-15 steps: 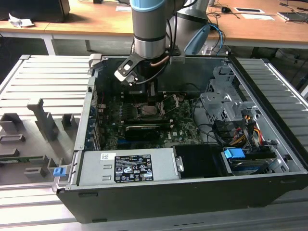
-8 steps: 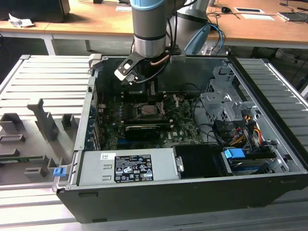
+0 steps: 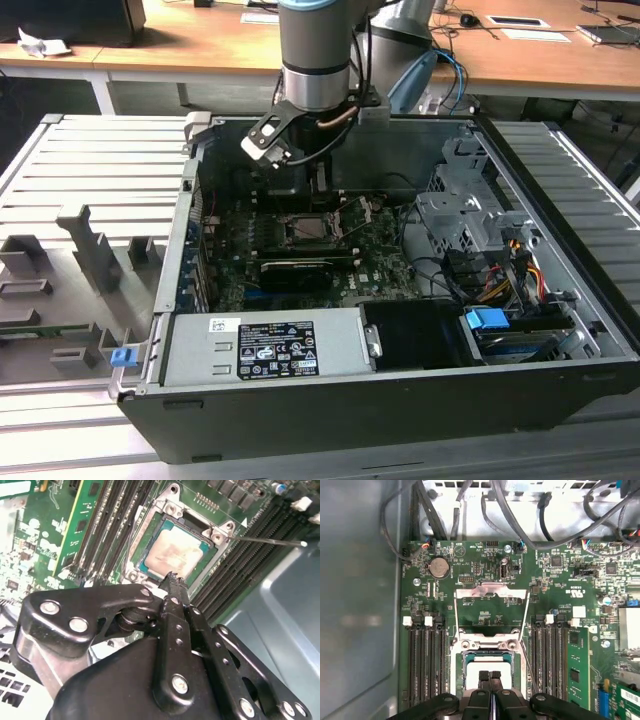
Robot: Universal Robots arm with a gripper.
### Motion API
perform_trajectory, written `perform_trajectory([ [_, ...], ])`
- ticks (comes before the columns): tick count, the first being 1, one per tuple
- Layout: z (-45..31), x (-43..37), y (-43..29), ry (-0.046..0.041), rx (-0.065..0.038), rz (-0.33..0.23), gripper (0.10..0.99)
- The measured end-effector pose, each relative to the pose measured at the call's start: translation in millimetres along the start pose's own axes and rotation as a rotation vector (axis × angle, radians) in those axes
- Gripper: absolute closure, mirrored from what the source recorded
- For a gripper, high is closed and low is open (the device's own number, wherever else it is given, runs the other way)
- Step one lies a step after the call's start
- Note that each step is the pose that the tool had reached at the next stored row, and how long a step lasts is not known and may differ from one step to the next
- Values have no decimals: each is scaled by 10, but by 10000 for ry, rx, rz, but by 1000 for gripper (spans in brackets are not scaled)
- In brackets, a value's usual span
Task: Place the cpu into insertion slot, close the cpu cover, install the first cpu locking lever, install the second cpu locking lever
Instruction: 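Close the cpu cover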
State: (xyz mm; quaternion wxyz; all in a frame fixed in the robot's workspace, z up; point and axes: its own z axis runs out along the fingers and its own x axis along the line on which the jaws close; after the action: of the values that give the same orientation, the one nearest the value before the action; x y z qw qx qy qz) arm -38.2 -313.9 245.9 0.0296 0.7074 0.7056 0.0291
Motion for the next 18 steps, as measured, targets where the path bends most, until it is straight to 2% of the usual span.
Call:
perform_trajectory([
  [3, -91, 5, 8, 1, -1, -1, 980],
  [4, -148, 9, 13, 2, -1, -1, 980],
  [6, -182, 11, 16, 1, -1, -1, 980],
  [14, -182, 13, 149, 2, 7, -1, 980],
  [18, -174, 16, 245, 2, 12, -1, 980],
])
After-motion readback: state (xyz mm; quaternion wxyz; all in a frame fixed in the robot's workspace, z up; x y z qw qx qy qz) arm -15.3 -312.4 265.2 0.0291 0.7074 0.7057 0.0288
